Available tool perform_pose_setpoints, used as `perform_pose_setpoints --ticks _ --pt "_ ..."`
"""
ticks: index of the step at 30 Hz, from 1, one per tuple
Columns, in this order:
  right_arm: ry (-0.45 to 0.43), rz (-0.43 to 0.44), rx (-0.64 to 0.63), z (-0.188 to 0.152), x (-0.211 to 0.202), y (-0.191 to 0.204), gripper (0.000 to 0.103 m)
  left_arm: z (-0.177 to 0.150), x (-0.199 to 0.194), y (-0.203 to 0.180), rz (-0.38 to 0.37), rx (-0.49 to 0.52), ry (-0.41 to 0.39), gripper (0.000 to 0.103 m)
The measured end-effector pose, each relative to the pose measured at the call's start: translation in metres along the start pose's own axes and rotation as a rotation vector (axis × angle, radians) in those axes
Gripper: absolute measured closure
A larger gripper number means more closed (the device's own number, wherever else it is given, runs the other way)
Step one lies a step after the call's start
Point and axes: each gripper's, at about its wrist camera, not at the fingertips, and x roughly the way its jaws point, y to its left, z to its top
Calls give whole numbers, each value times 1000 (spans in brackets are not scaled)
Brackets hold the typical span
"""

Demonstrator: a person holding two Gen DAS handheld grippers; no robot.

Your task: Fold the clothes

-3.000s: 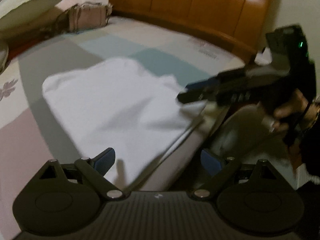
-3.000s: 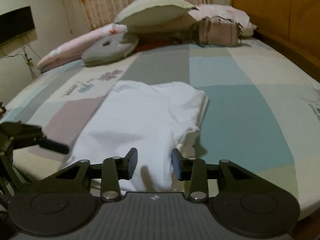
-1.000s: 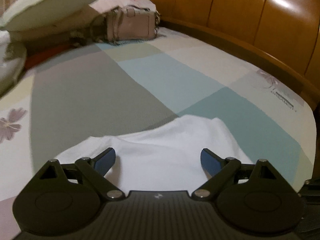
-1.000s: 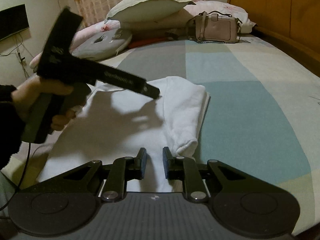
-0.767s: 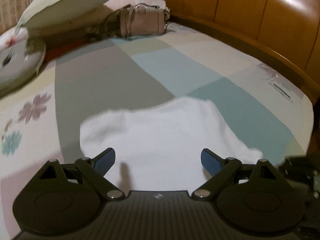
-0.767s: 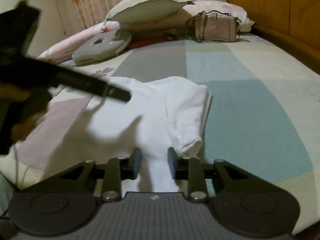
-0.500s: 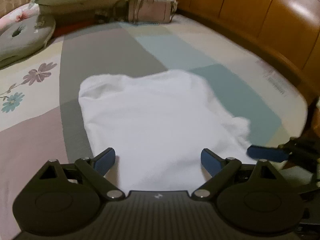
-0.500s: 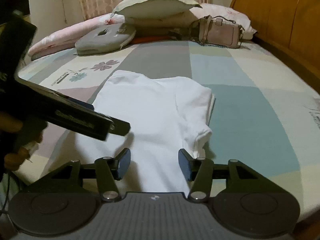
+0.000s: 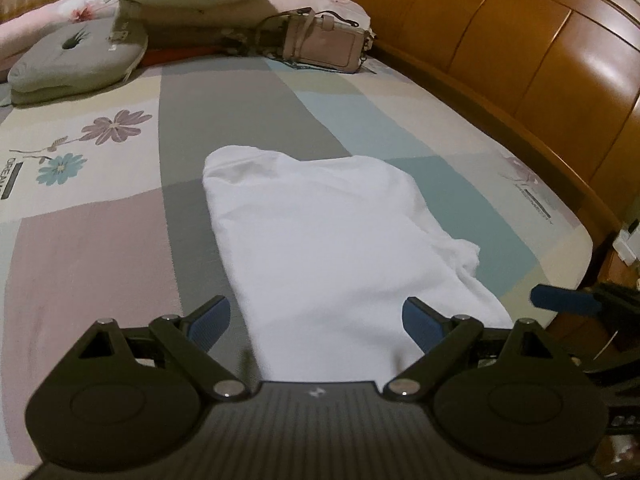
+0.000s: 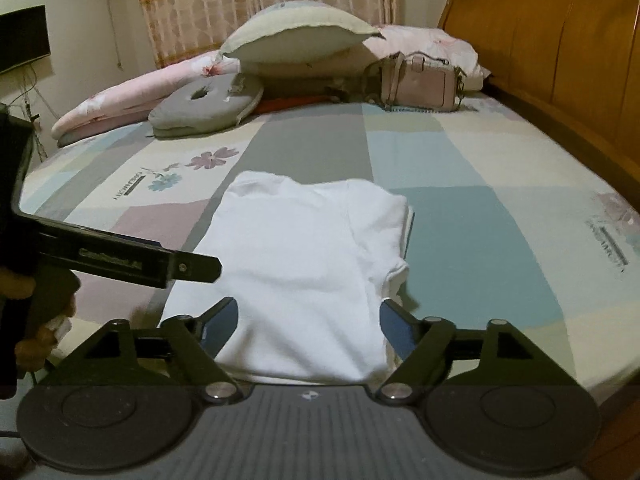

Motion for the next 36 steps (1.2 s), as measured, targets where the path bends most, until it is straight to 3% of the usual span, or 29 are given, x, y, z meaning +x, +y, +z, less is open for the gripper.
perform_pose_setpoints --ticks 8,14,21,25,28,32,36 --pt "26 43 7 21 54 -6 20 8 12 32 47 -79 -1 10" --pt "77 62 8 28 92 -12 18 14 23 37 33 -105 0 10" --pt "21 156 134 40 74 -41 14 24 36 39 -21 -138 -34 10" --pt "-30 143 215 62 72 -68 3 27 42 42 -8 -176 -35 10" --pt "36 195 313 69 86 -93 3 25 44 47 -45 -214 -15 10" --pt "136 185 397 65 104 -113 1 24 48 52 -74 -261 45 10" --pt "130 151 360 60 101 -108 1 23 48 47 -49 -227 51 10"
